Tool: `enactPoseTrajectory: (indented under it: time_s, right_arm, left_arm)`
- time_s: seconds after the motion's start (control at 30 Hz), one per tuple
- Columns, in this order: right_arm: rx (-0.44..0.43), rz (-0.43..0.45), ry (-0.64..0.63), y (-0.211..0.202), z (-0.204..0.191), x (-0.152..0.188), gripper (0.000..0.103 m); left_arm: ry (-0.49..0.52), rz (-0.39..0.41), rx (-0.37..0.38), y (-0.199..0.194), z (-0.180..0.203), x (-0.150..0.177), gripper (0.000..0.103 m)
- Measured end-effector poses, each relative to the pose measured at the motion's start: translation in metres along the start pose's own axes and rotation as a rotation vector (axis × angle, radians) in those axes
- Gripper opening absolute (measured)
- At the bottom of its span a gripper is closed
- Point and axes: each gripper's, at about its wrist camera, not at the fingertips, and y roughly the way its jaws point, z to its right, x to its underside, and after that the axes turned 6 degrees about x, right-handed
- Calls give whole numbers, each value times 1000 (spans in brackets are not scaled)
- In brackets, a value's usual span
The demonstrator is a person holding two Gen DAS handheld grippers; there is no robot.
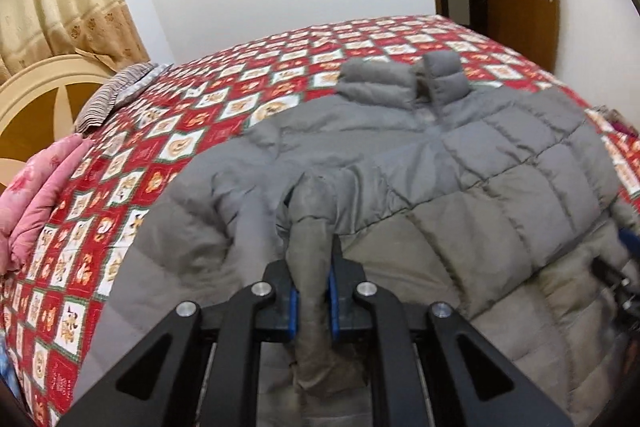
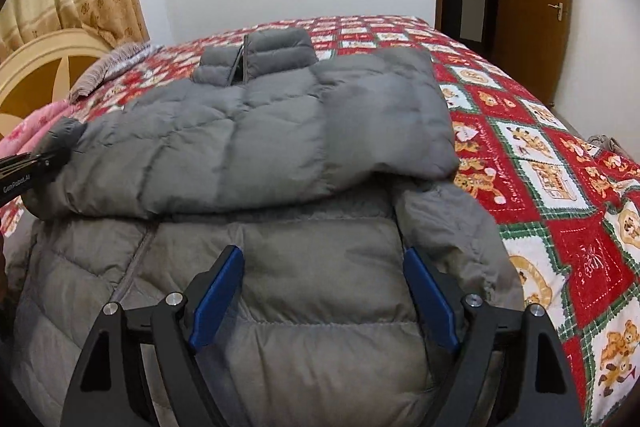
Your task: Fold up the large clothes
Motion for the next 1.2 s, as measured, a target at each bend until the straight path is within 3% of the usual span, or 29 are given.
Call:
enactPoseTrajectory:
  time_s: [0.07, 0.17, 0.2, 0.23, 0.27, 0.33, 0.43, 0.53, 0.6, 0.73, 0.87, 1.03, 1.2]
  right_arm:
    - [-7, -15, -7, 2, -1, 0, 84]
    - [-32, -46, -10, -2, 3, 0, 84]
    - [-40, -56, -6, -6, 6, -1, 84]
    - [-48, -63, 5, -14, 13, -5, 84]
    - [-40, -62, 10, -20, 18, -10, 84]
    - [-11, -30, 14, -37, 29, -23, 84]
    - [44, 51, 39, -55, 45, -56, 84]
    - [17, 121, 17, -42, 42, -85, 84]
    - [39, 136, -7, -22, 36, -95, 82]
    - [5, 50, -29, 30, 30, -94, 80]
    - [6, -23, -7, 61, 34, -74, 80]
    - [-12, -82, 52, 76, 46, -70, 80]
    - [38, -96, 7, 82, 34, -69, 80]
  left_arm:
    - [-15, -18, 7, 9, -6, 2, 13]
    - [-44, -36, 24, 13, -9, 4, 27]
    - [-50, -37, 23, 11, -10, 2, 47]
    - [-53, -30, 7, 6, -10, 0, 73]
    - [-56, 9, -14, -4, -12, -2, 81]
    - [-50, 115, -36, -28, -12, -6, 88]
    - [-47, 185, -46, -43, -6, -18, 102]
    - [-30, 178, -4, -29, 14, -27, 102]
    - [15, 155, -26, -8, 30, -26, 102]
    - [78, 79, -78, 33, 48, -13, 102]
    - [44, 35, -59, 45, 42, -4, 103]
    - [22, -15, -34, 55, 39, -3, 103]
    - [18, -55, -20, 65, 43, -1, 103]
